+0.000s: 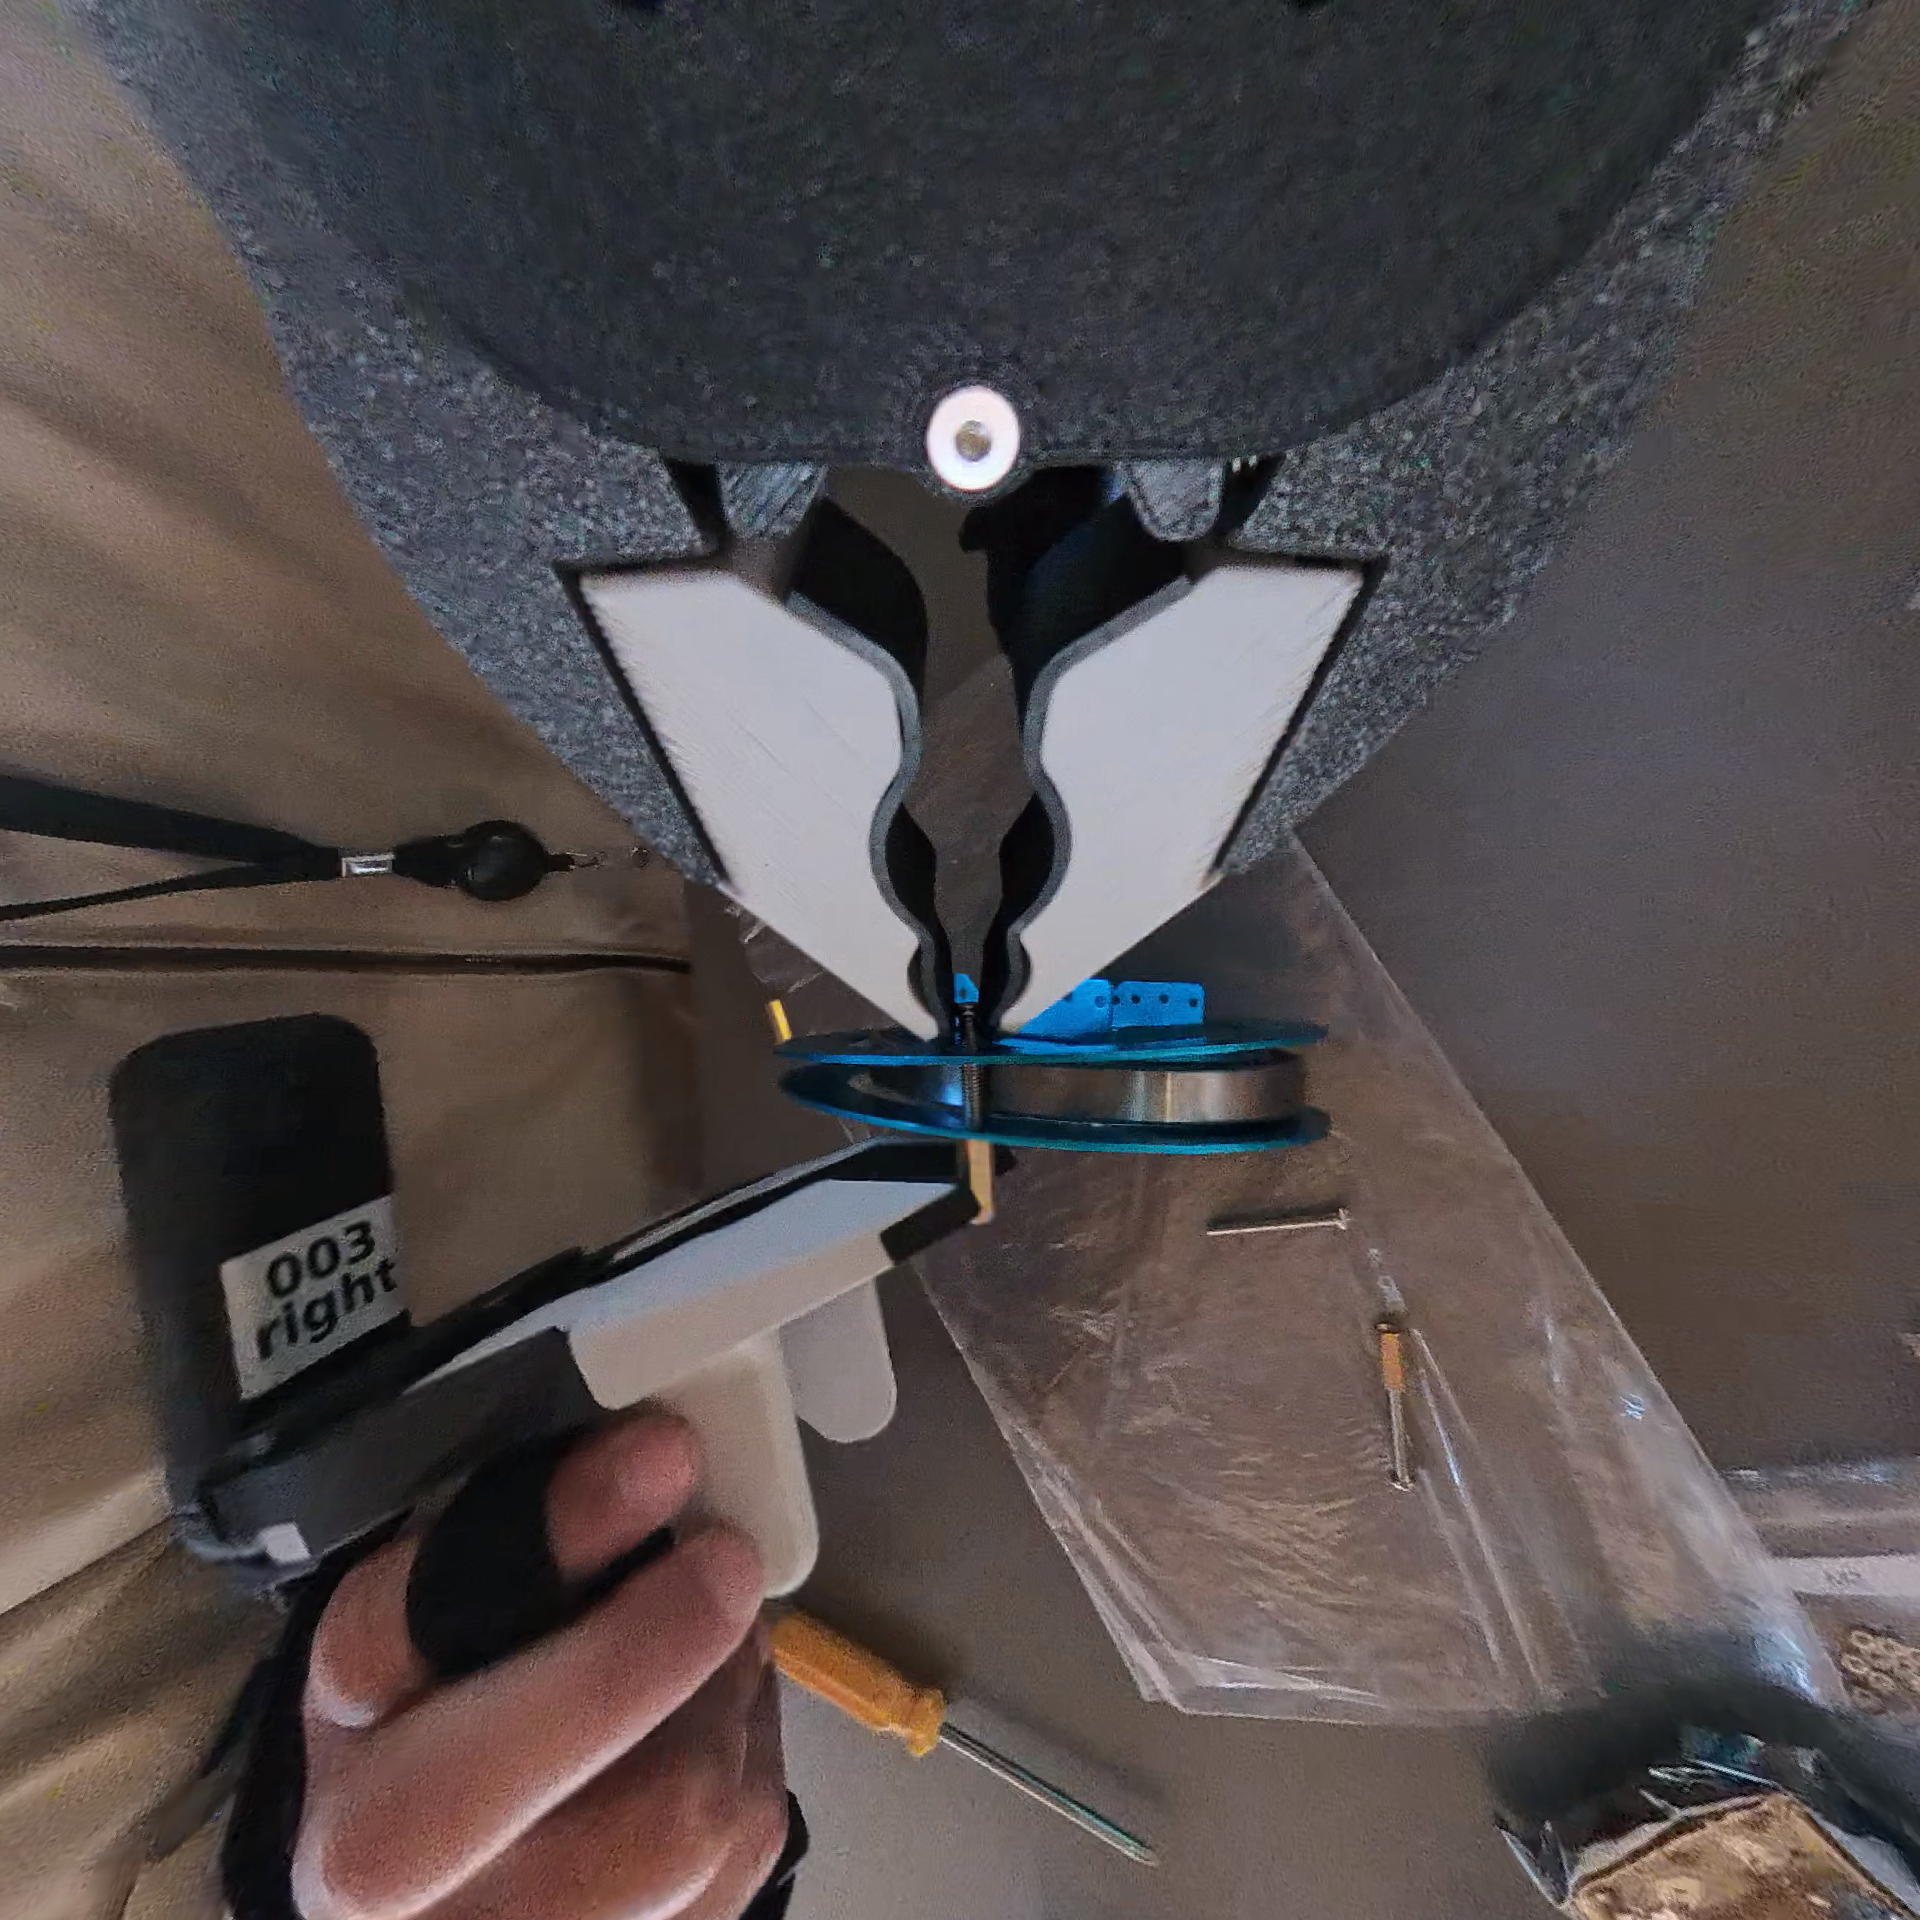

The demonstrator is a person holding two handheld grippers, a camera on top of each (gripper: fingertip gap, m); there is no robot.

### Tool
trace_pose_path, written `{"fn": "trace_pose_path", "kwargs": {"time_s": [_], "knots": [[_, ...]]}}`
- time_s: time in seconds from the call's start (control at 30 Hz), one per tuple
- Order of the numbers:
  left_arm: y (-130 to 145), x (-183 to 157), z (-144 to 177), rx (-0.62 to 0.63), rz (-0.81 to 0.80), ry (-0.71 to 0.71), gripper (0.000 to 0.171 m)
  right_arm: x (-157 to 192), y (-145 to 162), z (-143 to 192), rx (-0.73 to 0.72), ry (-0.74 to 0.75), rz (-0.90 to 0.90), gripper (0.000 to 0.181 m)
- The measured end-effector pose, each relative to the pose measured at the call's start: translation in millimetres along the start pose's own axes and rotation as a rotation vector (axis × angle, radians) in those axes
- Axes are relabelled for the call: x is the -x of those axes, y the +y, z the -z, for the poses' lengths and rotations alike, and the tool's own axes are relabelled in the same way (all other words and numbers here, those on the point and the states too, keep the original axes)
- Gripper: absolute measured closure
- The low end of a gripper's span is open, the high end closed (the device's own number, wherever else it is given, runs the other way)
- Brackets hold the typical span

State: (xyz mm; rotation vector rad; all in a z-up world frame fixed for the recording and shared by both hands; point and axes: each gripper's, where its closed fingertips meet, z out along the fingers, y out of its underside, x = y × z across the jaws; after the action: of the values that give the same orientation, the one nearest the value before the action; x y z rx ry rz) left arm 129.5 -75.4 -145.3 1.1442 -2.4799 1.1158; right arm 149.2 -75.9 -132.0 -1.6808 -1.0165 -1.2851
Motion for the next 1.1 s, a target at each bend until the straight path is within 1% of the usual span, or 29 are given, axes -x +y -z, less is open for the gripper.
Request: {"fn": "trace_pose_path", "kwargs": {"time_s": [0.1,0.13,0.23,0.33,0.5,0.57,0.6,0.63,0.67,0.73,0.87,0.93,0.97,1.03,1.07,1.1], "knots": [[-3,6,1,0.004,-0.024,-0.030,0.169,-1,4,-5,0.016,0.009,0.017,0.168],[-3,6,1,0.010,-0.040,-0.043,0.169,-5,4,-5,0.009,0.030,0.029,0.175],[-3,8,0,0.022,-0.088,-0.085,0.169,-5,7,-9,0.030,0.002,0.049,0.175],[-1,7,0,0.050,-0.125,-0.105,0.169,-6,6,-13,0.011,-0.031,0.056,0.176],[0,8,1,0.048,-0.112,-0.092,0.169,-5,6,-18,-0.021,-0.025,0.137,0.176],[-1,11,2,0.038,-0.139,-0.128,0.169,-5,7,-20,-0.020,-0.058,0.114,0.176],[-2,14,3,0.038,-0.183,-0.176,0.169,-5,8,-21,-0.021,-0.111,0.067,0.177],[-2,15,3,0.041,-0.246,-0.237,0.169,-4,9,-20,-0.025,-0.194,-0.013,0.177],[-2,15,3,0.048,-0.310,-0.307,0.169,-3,8,-18,-0.026,-0.309,-0.124,0.177],[-4,15,2,0.059,-0.449,-0.474,0.169,0,7,-11,-0.023,-0.589,-0.365,0.177],[-12,21,7,0.130,-0.835,-0.971,0.170,5,6,-1,0.029,-1.084,-0.810,0.178],[-20,21,8,0.126,-1.010,-1.207,0.170,7,7,2,0.111,-1.351,-1.082,0.178],[-23,18,7,0.114,-1.099,-1.308,0.170,7,8,7,0.176,-1.513,-1.244,0.177],[-24,13,4,0.082,-1.202,-1.438,0.171,7,5,17,0.257,-1.855,-1.562,0.178],[-25,11,4,0.061,-1.216,-1.467,0.171,8,3,21,0.270,-1.996,-1.688,0.178],[-26,10,5,0.051,-1.218,-1.484,0.171,8,1,23,0.254,-2.088,-1.770,0.178]]}}
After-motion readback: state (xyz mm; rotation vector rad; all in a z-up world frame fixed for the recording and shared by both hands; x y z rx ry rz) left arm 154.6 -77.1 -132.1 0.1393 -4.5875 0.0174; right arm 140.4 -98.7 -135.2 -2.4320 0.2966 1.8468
